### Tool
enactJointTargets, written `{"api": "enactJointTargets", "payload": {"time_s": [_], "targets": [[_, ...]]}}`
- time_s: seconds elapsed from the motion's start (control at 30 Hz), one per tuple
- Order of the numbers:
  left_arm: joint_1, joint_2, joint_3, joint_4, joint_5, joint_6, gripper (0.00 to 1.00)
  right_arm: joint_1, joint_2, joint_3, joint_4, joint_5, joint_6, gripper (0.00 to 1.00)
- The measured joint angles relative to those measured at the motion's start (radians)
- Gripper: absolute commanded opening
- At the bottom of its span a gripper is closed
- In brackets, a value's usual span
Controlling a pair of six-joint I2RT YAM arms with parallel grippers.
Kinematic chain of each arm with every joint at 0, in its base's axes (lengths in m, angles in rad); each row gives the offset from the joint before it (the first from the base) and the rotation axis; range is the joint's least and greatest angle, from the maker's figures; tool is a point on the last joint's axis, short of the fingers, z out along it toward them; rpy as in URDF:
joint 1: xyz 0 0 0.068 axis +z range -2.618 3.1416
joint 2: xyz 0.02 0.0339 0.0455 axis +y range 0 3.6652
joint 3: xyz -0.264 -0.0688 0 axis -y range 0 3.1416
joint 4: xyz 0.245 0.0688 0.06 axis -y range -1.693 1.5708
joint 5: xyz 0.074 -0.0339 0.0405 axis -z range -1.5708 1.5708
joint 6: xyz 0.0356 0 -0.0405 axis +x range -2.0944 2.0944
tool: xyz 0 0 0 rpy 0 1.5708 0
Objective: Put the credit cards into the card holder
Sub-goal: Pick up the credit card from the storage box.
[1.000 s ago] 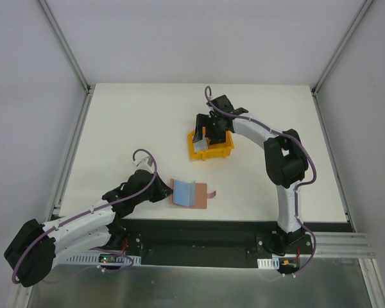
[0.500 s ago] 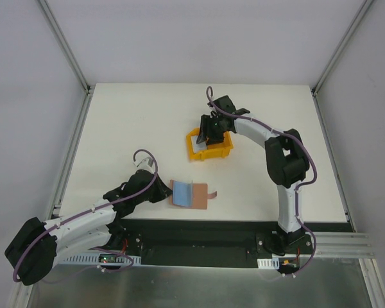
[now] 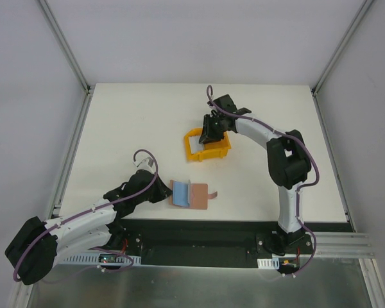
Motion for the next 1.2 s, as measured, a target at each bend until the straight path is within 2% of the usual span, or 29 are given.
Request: {"api": "enactJointTargets", "payload": {"time_s": [0.47, 0.9, 1.03, 1.2], "targets": [[0.000, 0.000, 0.000, 0.000, 0.000, 0.000, 0.00, 0.000, -0.015, 0.000, -0.027, 0.026, -0.032, 0.00], [0.000, -0.022, 0.000, -0.001, 0.001, 0.000, 0.00, 0.001, -0.103, 0.023, -0.094, 0.129, -0.098, 0.00], [0.000, -0.022, 0.000, -0.001, 0.001, -0.001, 0.00, 0.001, -0.227, -0.029, -0.060, 0.118, -0.077, 0.00], [0.000, -0.022, 0.000, -0.001, 0.001, -0.001, 0.00, 0.027, -0.452, -0.230, 0.069, 0.067, 0.033, 0.00]]}}
